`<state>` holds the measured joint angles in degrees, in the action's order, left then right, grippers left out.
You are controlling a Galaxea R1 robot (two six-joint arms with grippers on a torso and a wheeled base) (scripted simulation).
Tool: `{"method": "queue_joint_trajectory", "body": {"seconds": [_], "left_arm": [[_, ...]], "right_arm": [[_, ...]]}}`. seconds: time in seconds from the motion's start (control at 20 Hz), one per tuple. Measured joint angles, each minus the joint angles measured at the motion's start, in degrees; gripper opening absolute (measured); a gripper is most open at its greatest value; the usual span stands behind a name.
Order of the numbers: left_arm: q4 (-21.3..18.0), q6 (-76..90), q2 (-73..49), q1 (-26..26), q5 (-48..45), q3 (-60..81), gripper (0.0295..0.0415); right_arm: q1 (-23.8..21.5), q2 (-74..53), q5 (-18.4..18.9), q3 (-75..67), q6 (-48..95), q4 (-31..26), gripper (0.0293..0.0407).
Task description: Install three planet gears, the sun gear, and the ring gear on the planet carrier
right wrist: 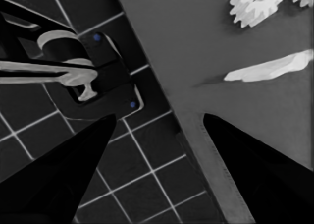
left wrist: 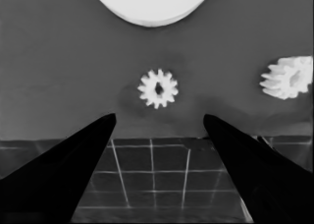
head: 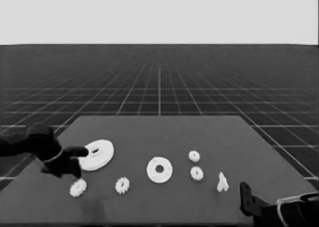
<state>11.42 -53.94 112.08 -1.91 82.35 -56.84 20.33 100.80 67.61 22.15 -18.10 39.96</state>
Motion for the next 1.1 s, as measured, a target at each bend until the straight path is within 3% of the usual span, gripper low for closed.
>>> {"method": "queue_joint_trajectory", "body": {"seconds": [0.1,0.15,0.25,0.6,0.7,1.1], "left_arm": [[-0.91,-0.08,0.5,-0.09,0.02,-1.4,0.0385],[3.84,0.09,1.83,-5.95,-3.64,-3.81,0.0385],[7.7,0.48,3.98,-11.58,-7.16,-7.57,0.0385],[9.34,0.84,5.37,-13.98,-9.02,-10.07,0.0385],[9.37,0.84,5.39,-14.01,-9.05,-10.11,0.0314],[9.38,0.84,5.38,-13.98,-9.05,-10.13,0.0312]], "right_arm": [[0.0,0.0,0.0,0.0,0.0,0.01,0.0385],[-0.01,0.0,0.0,0.01,0.0,0.01,0.0385],[-0.01,0.0,0.0,0.01,0.0,0.01,0.0385],[-0.01,0.0,0.0,0.01,0.0,0.01,0.0385],[-0.01,0.0,0.0,0.01,0.0,0.01,0.0385],[-0.01,0.0,0.0,0.01,0.0,0.01,0.0385]]}}
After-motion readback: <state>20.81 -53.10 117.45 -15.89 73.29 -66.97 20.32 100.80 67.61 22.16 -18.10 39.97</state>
